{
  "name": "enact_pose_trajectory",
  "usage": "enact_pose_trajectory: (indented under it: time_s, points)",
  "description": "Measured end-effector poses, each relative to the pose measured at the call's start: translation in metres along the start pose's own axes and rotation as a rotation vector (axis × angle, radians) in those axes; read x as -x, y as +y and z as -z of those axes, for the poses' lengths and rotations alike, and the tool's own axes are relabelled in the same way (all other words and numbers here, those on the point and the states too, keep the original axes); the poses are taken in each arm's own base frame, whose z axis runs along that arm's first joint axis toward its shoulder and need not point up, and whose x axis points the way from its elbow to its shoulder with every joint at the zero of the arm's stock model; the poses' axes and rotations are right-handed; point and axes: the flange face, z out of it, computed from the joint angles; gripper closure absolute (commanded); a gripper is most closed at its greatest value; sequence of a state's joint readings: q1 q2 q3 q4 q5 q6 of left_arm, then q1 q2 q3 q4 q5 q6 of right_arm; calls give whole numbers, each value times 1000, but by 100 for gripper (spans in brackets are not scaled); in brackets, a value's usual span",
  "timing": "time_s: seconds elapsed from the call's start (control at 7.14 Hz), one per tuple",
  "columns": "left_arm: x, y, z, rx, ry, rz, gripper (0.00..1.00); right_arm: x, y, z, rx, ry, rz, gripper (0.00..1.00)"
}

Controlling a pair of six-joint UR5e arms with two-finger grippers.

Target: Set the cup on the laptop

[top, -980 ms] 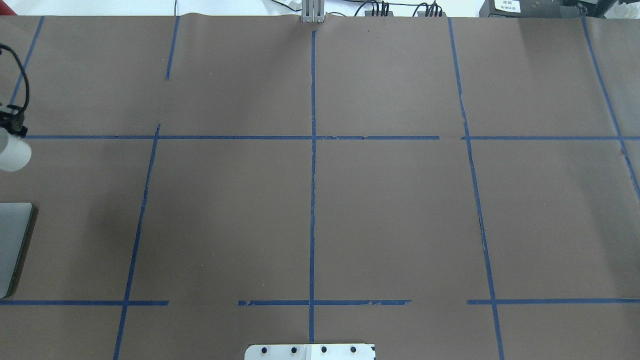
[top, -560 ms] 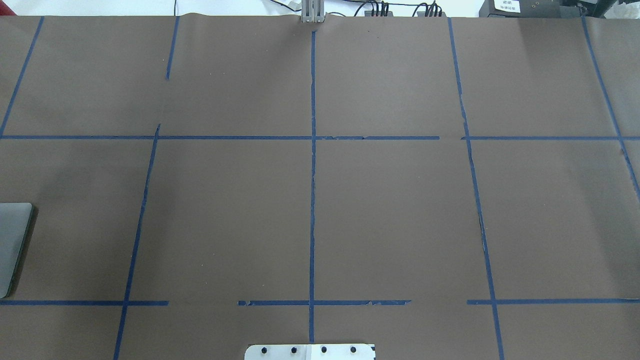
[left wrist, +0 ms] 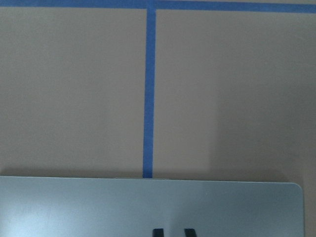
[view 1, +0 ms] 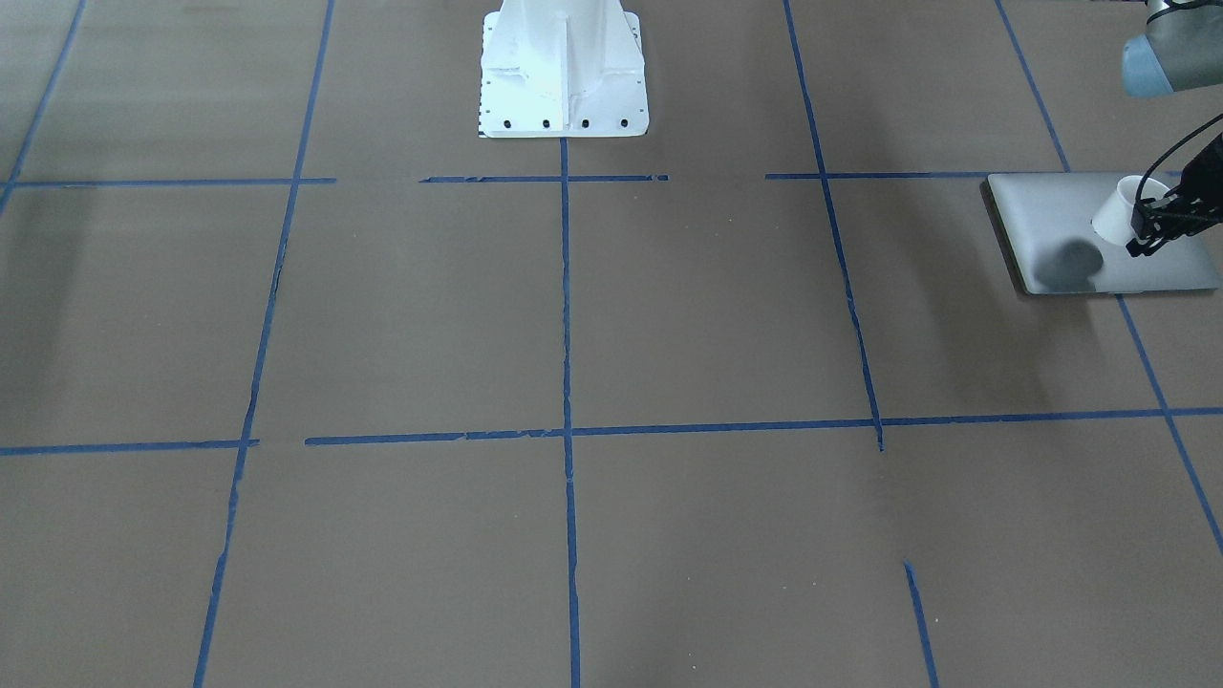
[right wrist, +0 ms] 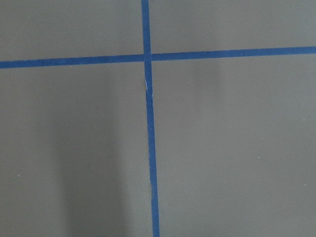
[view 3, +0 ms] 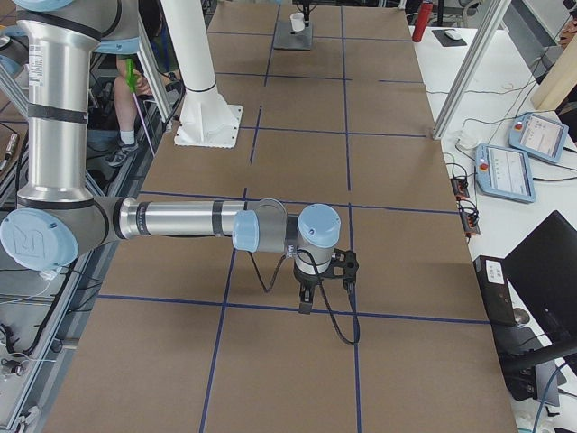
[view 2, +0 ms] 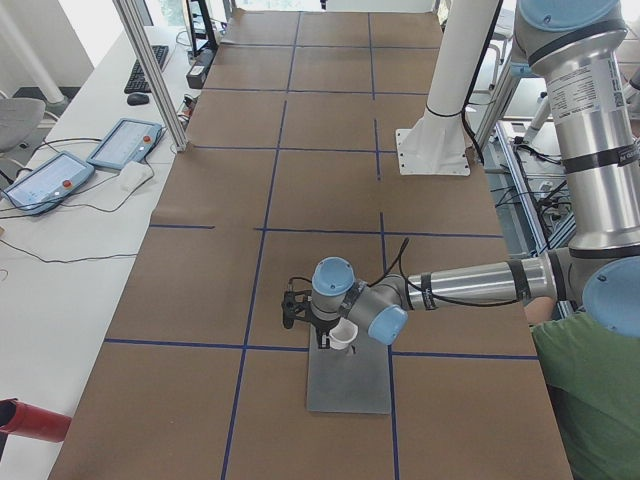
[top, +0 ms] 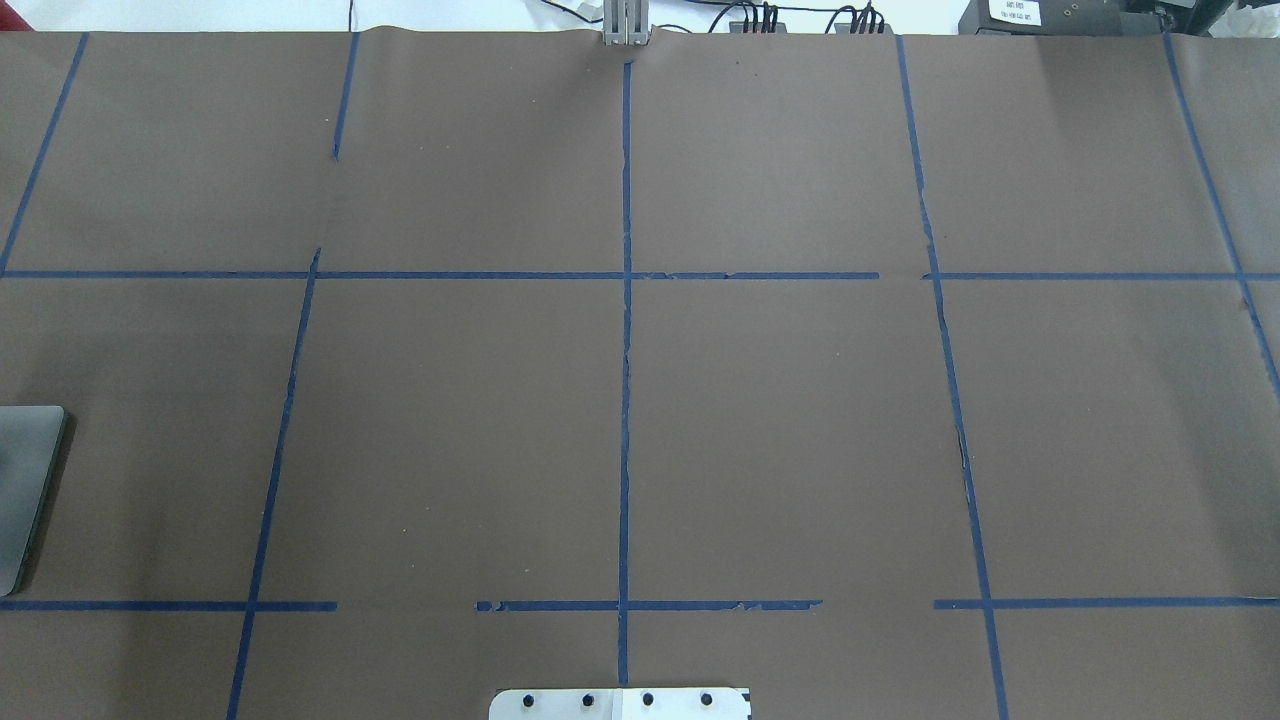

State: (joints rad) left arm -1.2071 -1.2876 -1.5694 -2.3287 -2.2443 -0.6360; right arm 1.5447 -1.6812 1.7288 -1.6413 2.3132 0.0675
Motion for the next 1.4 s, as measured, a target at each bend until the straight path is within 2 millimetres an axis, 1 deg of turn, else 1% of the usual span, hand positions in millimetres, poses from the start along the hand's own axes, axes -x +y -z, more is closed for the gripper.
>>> enact_pose_trajectory:
  time_s: [0.42,1.12,1.26,1.4]
  points:
    - [11,5,-11,12,-11,16,100,0,0,0,0,0,0,0]
    - [13,10,-22,42,-20,4,100,0,0,0,0,0,0,0]
    - [14,12,-26,51,-23,1,82,0,0,0,0,0,0,0]
    - [15,14,-29,60,-23,-2,13,0,0,0,0,0,0,0]
